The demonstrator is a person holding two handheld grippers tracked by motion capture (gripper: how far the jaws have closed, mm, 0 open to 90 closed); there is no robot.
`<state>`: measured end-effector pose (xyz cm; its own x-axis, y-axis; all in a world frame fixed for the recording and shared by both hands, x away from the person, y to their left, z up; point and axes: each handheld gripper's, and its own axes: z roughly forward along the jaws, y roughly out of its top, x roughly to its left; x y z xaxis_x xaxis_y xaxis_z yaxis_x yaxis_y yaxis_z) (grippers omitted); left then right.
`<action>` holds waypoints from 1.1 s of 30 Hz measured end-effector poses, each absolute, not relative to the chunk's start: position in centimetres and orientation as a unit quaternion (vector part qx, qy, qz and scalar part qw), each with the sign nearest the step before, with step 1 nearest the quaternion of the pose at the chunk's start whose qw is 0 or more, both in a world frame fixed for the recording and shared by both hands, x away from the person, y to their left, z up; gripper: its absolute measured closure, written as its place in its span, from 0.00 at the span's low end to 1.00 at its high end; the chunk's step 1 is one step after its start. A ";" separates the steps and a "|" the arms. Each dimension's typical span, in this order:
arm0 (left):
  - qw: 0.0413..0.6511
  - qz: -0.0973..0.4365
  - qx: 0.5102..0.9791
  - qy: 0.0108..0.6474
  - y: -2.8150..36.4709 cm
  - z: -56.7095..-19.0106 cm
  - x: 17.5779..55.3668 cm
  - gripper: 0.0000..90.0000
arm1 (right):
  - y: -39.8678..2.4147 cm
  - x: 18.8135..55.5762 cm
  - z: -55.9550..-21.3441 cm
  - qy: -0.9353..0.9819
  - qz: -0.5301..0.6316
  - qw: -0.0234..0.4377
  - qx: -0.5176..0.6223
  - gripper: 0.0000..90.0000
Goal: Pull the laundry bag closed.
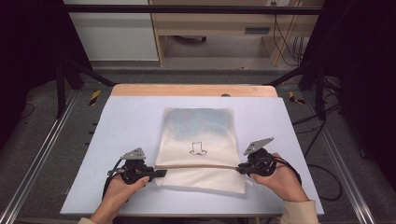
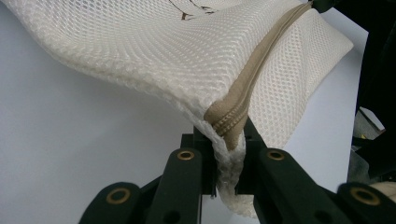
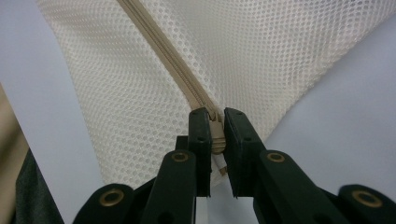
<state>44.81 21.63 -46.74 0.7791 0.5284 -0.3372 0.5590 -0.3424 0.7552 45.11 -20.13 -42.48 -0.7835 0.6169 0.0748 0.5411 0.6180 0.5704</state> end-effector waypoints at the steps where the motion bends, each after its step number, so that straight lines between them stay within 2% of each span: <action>1: 0.467 -0.016 0.819 0.332 21.6 -46.7 44.8 0.92 | -20.2 45.1 -42.5 0.897 0.294 0.064 0.324 0.91; 12: 0.462 -0.021 0.822 0.332 21.6 -46.8 44.8 0.91 | -20.5 45.1 -42.7 0.896 0.284 0.057 0.336 0.91; 15: 0.463 -0.024 0.820 0.336 21.5 -46.7 44.7 0.85 | -20.4 45.2 -42.8 0.894 0.286 0.055 0.340 0.90; 17: 0.467 -0.023 0.817 0.337 21.5 -46.5 44.5 0.78 | -20.4 45.3 -42.7 0.895 0.290 0.060 0.334 0.87; 21: 0.463 -0.013 0.817 0.344 21.4 -46.3 44.2 0.61 | -19.9 45.2 -42.3 0.889 0.312 0.062 0.329 0.76; 22: 0.461 -0.011 0.816 0.347 21.4 -46.3 44.1 0.54 | -19.7 45.2 -42.2 0.887 0.314 0.066 0.331 0.70; 24: 0.460 0.000 0.817 0.348 21.4 -46.0 43.9 0.46 | -19.2 45.3 -42.0 0.883 0.326 0.075 0.330 0.63; 26: 0.457 0.012 0.817 0.351 21.6 -45.8 43.6 0.38 | -18.8 45.5 -41.8 0.873 0.341 0.092 0.336 0.50; 27: 0.456 0.019 0.816 0.354 21.7 -45.6 43.6 0.34 | -18.6 45.6 -41.6 0.868 0.348 0.098 0.341 0.46; 29: 0.457 0.030 0.814 0.358 22.0 -45.4 43.4 0.28 | -18.4 45.7 -41.5 0.859 0.357 0.131 0.342 0.35; 31: 0.455 0.039 0.813 0.362 22.2 -45.2 43.4 0.23 | -18.1 45.8 -41.3 0.852 0.366 0.139 0.347 0.31; 33: 0.452 0.048 0.812 0.366 22.5 -44.9 43.4 0.19 | -17.9 45.9 -41.2 0.845 0.372 0.149 0.355 0.22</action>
<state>43.37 22.48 -44.94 0.7274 0.6377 -0.2534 0.5511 -0.3228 0.7695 45.91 -17.88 -41.23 -0.7032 0.7108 0.0119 0.4889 0.4714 0.7340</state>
